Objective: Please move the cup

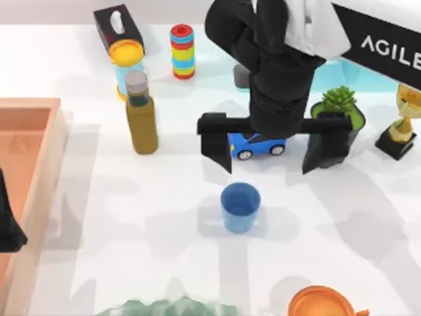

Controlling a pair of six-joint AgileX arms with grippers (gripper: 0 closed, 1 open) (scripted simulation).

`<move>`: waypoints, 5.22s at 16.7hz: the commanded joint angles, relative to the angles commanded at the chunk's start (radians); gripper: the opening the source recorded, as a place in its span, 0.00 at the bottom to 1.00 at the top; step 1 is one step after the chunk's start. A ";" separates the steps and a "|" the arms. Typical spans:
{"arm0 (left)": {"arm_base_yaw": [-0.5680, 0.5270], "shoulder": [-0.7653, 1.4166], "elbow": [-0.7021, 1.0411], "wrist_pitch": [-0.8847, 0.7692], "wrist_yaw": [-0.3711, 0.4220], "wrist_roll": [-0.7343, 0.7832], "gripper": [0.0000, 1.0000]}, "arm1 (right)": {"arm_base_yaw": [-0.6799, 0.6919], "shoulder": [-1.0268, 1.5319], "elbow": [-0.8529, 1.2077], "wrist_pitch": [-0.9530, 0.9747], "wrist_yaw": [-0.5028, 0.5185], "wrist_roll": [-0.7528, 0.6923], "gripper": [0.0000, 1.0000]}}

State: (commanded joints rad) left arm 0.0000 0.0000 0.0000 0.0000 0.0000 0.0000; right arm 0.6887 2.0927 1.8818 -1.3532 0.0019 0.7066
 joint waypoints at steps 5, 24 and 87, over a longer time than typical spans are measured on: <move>0.000 0.000 0.000 0.000 0.000 0.000 1.00 | -0.002 0.006 0.004 -0.003 0.000 0.002 1.00; 0.000 0.000 0.000 0.000 0.000 0.000 1.00 | 0.005 0.072 -0.295 0.361 0.001 0.006 0.70; 0.000 0.000 0.000 0.000 0.000 0.000 1.00 | -0.799 -0.277 -0.778 0.488 -0.010 -0.803 0.53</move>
State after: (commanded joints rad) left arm 0.0000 0.0000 0.0000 0.0000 0.0000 0.0000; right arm -0.1099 1.8153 1.1038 -0.8654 -0.0082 -0.0961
